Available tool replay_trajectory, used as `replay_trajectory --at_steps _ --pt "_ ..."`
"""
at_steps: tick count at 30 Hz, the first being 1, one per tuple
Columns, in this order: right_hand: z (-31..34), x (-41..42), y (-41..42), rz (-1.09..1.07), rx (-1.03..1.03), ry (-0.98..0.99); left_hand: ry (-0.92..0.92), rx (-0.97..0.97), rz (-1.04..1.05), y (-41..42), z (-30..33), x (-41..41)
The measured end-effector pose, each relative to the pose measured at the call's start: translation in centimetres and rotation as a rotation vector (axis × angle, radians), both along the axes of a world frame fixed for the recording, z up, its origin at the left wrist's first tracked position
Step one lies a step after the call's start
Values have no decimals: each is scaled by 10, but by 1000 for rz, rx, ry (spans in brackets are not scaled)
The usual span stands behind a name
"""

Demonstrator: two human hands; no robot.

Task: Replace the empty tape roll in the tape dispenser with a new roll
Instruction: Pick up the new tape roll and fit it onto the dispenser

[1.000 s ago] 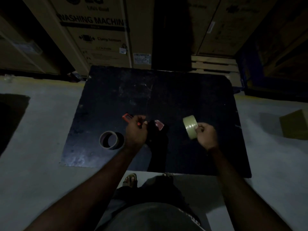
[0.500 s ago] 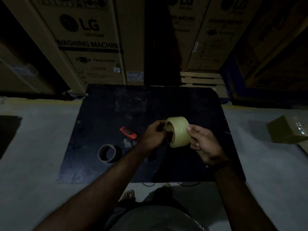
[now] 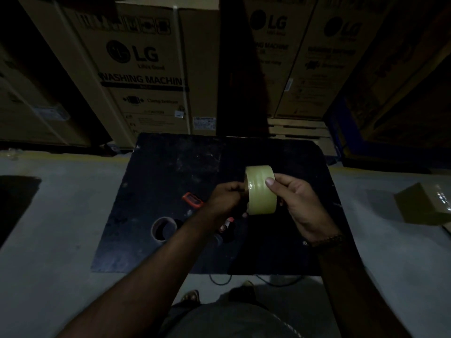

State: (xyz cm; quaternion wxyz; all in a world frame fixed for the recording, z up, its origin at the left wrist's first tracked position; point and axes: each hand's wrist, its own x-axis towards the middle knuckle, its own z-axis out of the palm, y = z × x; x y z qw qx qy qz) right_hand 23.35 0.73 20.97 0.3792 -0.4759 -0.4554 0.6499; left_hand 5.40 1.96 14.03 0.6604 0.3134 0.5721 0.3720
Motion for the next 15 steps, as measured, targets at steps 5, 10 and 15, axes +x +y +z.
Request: replay_trajectory --at_steps 5,10,15 --pt "4 -1 -2 28 96 -72 -86 -127 -23 2 17 0" --pt "5 -10 -3 -136 113 -103 -115 -175 -97 -2 25 -2" --pt "16 -13 -3 -295 -32 52 24 81 41 -7 24 1"
